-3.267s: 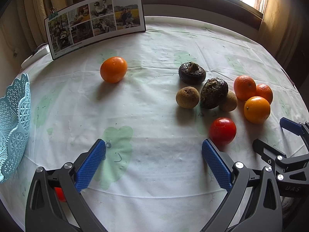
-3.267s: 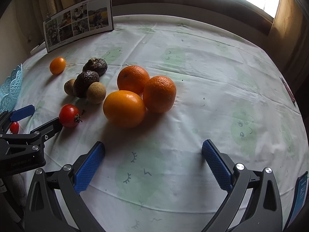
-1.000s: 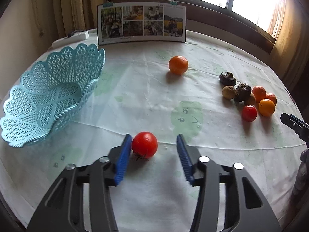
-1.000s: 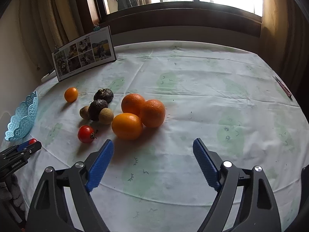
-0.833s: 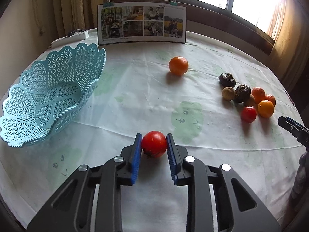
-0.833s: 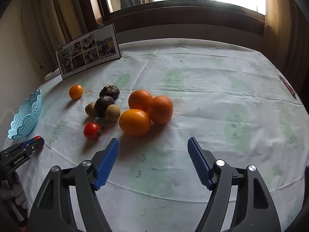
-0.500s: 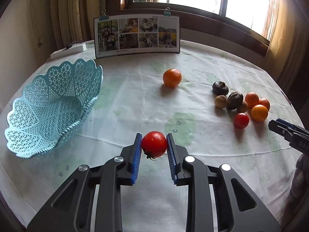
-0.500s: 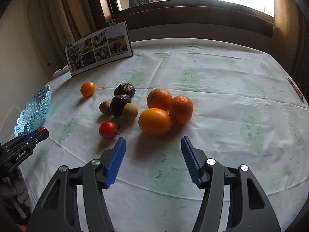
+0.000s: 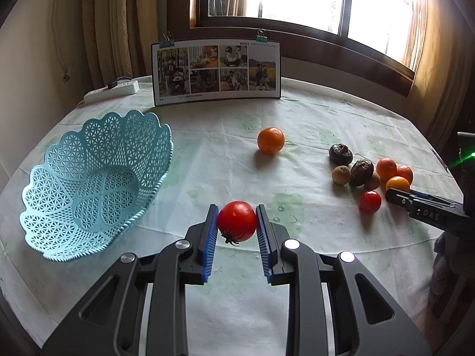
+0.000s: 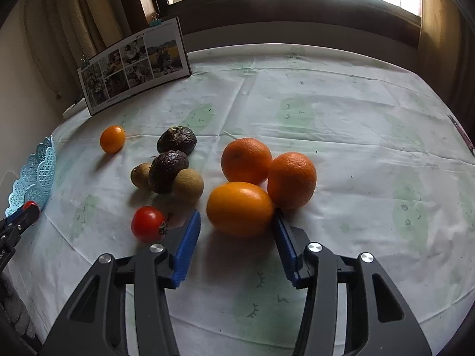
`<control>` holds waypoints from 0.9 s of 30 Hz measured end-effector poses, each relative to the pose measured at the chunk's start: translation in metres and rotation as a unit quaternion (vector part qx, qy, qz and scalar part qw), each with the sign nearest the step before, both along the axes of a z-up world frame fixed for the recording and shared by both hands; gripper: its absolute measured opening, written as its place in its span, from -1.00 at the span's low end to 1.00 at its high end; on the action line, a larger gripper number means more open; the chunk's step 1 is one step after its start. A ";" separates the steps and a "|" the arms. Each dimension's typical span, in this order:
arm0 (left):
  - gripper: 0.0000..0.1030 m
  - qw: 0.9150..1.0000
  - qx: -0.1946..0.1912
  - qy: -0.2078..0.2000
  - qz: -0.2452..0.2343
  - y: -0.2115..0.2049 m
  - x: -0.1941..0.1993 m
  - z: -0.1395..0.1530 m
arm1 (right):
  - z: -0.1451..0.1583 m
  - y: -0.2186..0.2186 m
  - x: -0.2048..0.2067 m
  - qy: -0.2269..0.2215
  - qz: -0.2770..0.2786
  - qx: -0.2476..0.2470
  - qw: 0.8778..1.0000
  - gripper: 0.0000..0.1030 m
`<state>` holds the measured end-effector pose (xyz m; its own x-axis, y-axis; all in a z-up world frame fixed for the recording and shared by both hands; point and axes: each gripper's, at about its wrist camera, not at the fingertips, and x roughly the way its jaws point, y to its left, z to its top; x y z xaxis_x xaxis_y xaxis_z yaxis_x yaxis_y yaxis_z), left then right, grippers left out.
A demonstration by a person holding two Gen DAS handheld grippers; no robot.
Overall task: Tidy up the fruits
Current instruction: 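Carry the tomato into the blue basket with the left gripper while the right gripper grasps a mandarin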
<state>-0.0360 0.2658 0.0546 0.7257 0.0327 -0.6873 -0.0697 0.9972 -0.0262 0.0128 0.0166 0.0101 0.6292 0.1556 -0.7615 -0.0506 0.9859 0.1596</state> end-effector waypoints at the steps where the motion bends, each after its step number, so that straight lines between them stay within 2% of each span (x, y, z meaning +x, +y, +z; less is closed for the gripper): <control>1: -0.49 1.000 0.000 -0.001 0.001 0.001 0.001 0.001 | 0.000 0.000 0.000 -0.001 -0.002 -0.001 1.000 -0.14; 8: -0.49 1.000 0.000 -0.018 0.014 0.016 0.000 0.011 | 0.006 -0.001 -0.011 -0.007 -0.010 0.005 1.000 -0.15; 15: -0.49 0.998 -0.002 -0.042 0.039 0.043 0.000 0.023 | 0.035 0.007 -0.027 -0.047 -0.013 0.006 0.999 -0.15; 20: -0.49 0.996 0.003 -0.055 0.074 0.071 -0.002 0.027 | 0.054 0.035 -0.029 -0.068 0.017 0.008 0.997 -0.15; 27: -0.49 0.990 0.017 -0.050 0.127 0.114 -0.008 0.020 | 0.063 0.098 -0.023 -0.071 0.084 0.014 0.994 -0.15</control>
